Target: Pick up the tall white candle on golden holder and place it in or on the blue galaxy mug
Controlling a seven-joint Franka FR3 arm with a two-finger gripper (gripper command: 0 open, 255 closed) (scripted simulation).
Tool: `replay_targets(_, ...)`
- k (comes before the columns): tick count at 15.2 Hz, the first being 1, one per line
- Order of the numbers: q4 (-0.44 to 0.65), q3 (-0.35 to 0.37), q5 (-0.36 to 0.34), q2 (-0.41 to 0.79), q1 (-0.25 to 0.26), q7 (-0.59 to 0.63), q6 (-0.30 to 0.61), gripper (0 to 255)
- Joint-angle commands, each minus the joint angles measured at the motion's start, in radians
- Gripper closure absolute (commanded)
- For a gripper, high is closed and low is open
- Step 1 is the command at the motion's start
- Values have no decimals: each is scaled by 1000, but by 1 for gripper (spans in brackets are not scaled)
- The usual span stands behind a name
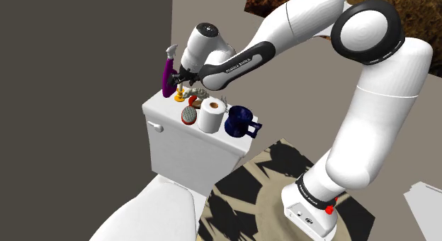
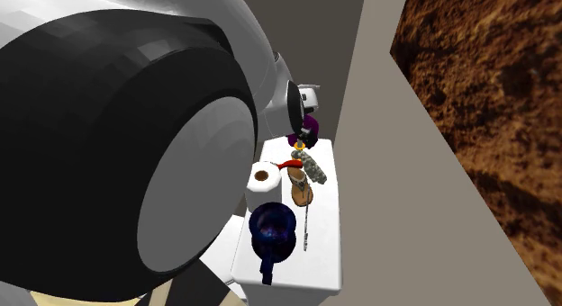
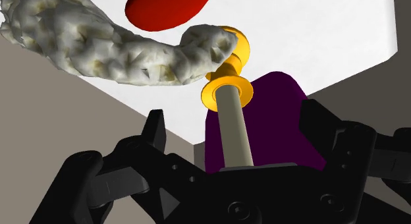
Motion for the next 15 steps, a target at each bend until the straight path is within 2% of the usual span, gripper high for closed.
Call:
replay_targets(1, 0, 0, 0, 0, 0, 0, 0, 255)
replay_targets(10, 0, 0, 0, 0, 0, 0, 0, 255)
replay_targets(15, 8, 28, 50, -43, -19, -46, -48, 255)
